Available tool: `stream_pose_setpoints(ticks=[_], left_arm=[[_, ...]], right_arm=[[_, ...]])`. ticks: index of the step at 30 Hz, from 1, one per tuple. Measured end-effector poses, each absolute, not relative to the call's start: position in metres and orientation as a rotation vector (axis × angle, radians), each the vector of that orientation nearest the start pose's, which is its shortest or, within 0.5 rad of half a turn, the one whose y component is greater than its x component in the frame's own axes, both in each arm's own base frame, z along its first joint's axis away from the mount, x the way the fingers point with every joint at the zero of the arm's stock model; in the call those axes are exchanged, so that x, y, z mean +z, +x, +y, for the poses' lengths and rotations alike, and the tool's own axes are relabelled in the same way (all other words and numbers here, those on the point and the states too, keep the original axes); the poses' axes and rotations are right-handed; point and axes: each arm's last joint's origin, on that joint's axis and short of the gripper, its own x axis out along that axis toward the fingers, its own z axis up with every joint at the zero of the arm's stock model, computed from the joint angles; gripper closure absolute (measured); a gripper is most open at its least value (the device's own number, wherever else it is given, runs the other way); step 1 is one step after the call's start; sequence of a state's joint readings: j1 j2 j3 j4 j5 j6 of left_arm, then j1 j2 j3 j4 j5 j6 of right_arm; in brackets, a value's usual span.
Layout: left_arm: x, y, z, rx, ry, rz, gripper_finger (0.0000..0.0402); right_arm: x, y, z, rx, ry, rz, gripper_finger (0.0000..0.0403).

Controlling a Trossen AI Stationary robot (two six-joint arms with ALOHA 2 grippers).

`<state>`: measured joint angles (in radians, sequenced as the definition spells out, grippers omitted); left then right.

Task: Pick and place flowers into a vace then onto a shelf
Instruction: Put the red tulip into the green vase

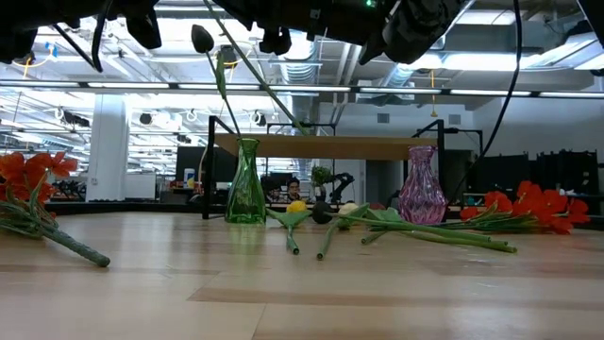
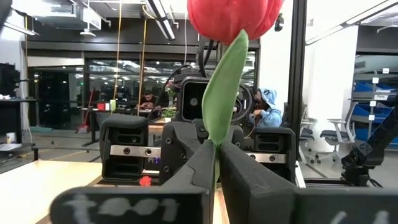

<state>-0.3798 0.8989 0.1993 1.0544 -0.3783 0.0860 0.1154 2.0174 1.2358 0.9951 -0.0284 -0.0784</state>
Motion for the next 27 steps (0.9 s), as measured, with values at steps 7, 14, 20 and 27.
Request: stream_pose_setpoints(ticks=[7,14,20,27], left_arm=[[0.230,0.163,-0.054,0.008,-0.039,-0.314,0.0401],[0.225,0.164,-0.054,0.004,-0.039,-0.269,0.0401],[0.224,0.165,-0.054,0.004,-0.043,-0.253,0.0401],[0.221,0.165,-0.054,0.006,-0.048,-0.218,0.0401]], right_arm=[[0.231,0.442,0.052,0.135,-0.069,-0.202,0.0387],[0.226,0.443,0.050,0.134,-0.046,-0.158,0.0355],[0.225,0.443,0.049,0.133,-0.047,-0.141,0.0349],[0.222,0.444,0.049,0.132,-0.048,-0.112,0.0349]])
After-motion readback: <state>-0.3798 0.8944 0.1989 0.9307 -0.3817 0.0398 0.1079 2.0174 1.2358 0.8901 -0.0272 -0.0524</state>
